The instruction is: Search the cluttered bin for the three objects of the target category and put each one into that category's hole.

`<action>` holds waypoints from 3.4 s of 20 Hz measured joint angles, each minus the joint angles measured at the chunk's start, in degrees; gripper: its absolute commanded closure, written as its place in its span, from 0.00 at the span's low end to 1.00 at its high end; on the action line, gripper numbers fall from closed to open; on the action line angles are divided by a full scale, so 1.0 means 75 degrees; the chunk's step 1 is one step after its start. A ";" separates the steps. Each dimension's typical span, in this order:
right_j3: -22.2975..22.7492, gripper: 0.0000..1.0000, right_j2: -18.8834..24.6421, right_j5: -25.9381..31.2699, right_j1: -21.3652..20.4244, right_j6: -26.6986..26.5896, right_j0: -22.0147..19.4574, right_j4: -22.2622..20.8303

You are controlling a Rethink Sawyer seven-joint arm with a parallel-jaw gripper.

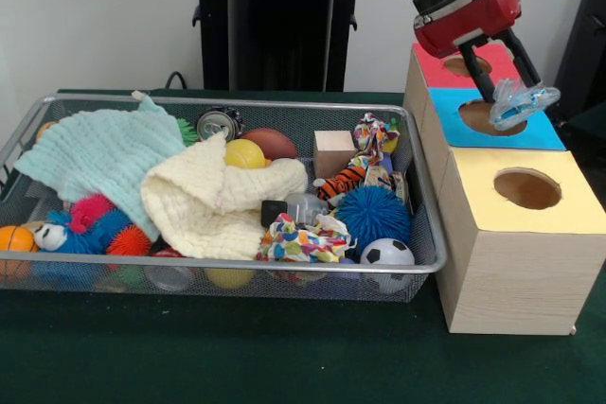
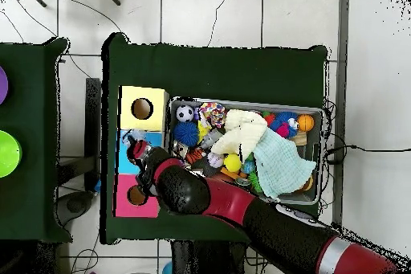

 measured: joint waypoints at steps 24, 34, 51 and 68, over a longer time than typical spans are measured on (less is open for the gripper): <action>0.0002 1.00 -0.0584 0.1428 -0.0628 0.0000 0.0412 -0.0027; 0.0001 1.00 -0.0584 0.0329 -0.0462 0.0000 0.0420 -0.0468; 0.0001 1.00 -0.0585 0.0132 -0.0467 0.0000 0.0420 -0.0617; 0.0001 0.00 -0.0586 0.0472 -0.0538 0.0000 0.0472 -0.0617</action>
